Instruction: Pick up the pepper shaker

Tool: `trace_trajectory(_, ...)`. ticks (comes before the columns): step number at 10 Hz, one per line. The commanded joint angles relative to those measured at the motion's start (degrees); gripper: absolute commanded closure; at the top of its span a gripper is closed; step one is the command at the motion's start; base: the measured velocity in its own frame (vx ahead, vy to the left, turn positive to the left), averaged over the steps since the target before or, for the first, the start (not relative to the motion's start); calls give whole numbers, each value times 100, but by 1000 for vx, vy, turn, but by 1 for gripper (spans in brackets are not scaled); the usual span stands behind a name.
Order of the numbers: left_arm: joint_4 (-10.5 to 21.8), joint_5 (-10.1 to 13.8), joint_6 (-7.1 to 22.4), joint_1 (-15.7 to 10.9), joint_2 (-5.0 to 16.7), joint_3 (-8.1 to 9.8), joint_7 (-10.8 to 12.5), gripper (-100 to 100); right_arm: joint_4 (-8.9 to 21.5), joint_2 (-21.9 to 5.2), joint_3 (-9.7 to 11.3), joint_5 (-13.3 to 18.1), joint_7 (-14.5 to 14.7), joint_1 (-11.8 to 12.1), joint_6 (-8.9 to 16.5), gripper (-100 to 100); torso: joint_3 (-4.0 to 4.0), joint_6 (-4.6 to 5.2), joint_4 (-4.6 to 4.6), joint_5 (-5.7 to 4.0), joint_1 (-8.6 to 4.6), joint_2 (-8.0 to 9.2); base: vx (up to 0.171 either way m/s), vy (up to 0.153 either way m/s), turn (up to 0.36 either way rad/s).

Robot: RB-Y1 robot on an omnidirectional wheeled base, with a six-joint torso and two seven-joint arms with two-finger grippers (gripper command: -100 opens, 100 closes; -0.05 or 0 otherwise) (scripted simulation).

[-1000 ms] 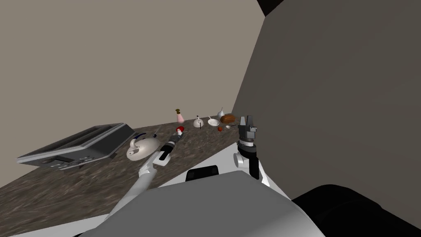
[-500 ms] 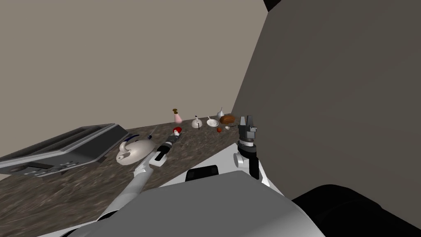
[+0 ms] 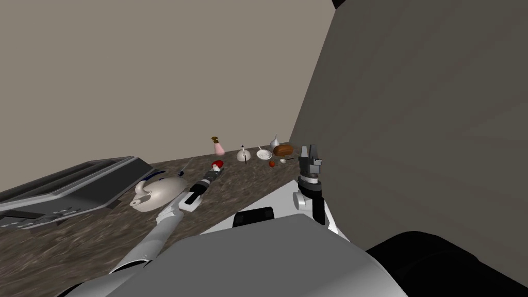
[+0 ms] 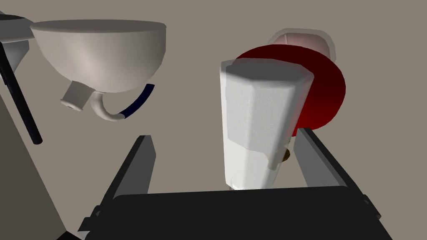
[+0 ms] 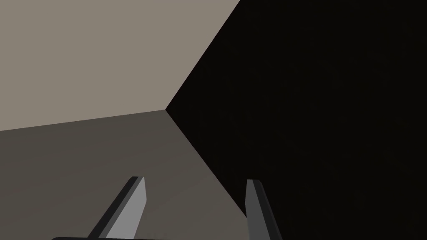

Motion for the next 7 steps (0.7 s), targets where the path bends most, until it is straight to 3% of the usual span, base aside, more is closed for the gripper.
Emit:
trace_trajectory(1, 286, 49, -286, -58, 83, 38, -14, -100, 0, 0, 0, 0, 0, 0, 0, 0, 0, 0, 0, 0, 0, 0, 30, -95, 5)
trace_trajectory(2, 408, 49, -307, -58, 83, 38, -14, -100, 0, 0, 0, 0, 0, 0, 0, 0, -1, 0, -1, -1, -6, -1, 21, -45, 6)
trace_trajectory(3, 558, 151, -525, -181, 311, 93, 5, -100, 0, 0, 0, 0, 0, 0, 0, 0, 0, 0, -1, 1, 8, 1, 40, -78, -2)
trace_trajectory(5, 882, 151, -696, -181, 311, 93, 5, -100, 0, 0, 0, 0, 0, 0, 0, 0, -2, -1, -2, -1, -3, -2, 23, -64, 6)
trace_trajectory(6, 1085, 254, -931, -305, 540, 148, 24, -100, 0, 0, 0, 0, 0, 0, 0, 0, 1, 0, 0, 2, 9, 3, 32, -100, -6)
trace_trajectory(7, 1231, 254, -1062, -305, 540, 148, 24, -100, 0, 0, 0, 0, 0, 0, 0, 0, -1, 0, 0, -1, -6, -1, 27, -100, 12)
